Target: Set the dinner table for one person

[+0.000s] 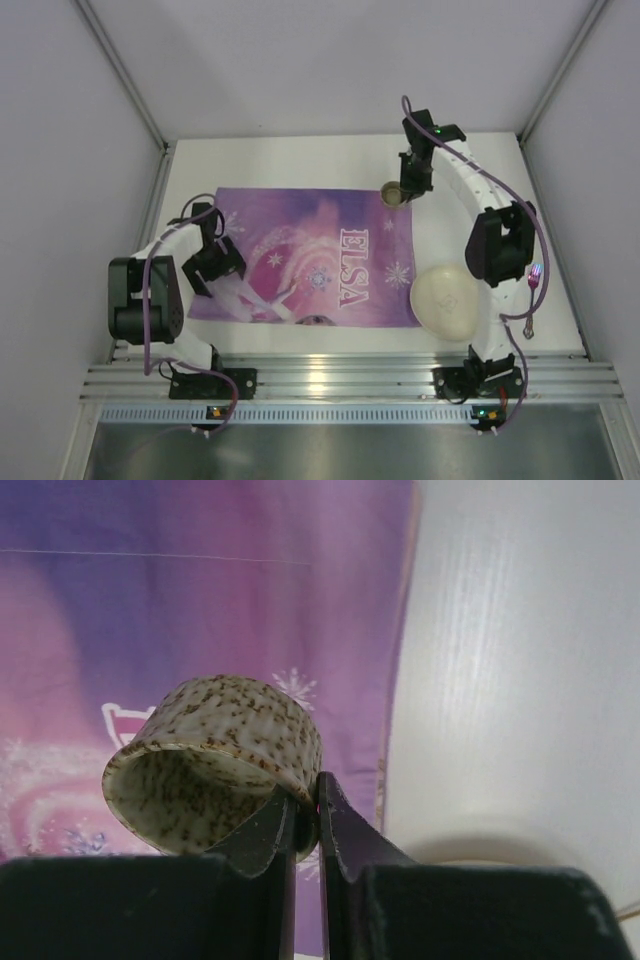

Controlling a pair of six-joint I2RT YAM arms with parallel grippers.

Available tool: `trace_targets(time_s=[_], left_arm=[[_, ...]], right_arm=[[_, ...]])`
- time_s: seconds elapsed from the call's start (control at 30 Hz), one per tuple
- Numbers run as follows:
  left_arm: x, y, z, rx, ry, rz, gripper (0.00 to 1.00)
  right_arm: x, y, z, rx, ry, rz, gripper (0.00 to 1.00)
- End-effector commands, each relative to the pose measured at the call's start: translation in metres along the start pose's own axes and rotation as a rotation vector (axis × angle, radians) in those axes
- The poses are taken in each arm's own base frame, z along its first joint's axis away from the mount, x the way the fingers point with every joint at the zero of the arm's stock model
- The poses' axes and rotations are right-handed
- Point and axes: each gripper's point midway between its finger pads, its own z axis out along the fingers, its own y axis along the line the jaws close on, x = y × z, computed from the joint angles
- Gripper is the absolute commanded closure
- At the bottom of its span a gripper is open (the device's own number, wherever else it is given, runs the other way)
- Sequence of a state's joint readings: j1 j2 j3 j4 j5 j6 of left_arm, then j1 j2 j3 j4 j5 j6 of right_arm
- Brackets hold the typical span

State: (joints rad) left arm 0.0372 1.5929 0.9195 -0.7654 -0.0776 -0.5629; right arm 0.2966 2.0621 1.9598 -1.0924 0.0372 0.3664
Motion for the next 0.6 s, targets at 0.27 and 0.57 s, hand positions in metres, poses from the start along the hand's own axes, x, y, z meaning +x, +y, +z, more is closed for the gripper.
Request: trace_targets(time_s=[0.27,0.57], left_arm=[[-0.031,-0.024,-0.077,0.158,-0.141,-0.039,0.01],[-0.024,-0.018,-0.097,0.185,-0.169,-0.021,0.01]], right_arm=[[0.010,0.037,0.060,-0.052,0.106,-0.009,1.00],[0.011,0.033,0.077,-0.026,0.121,-0.021,1.00]])
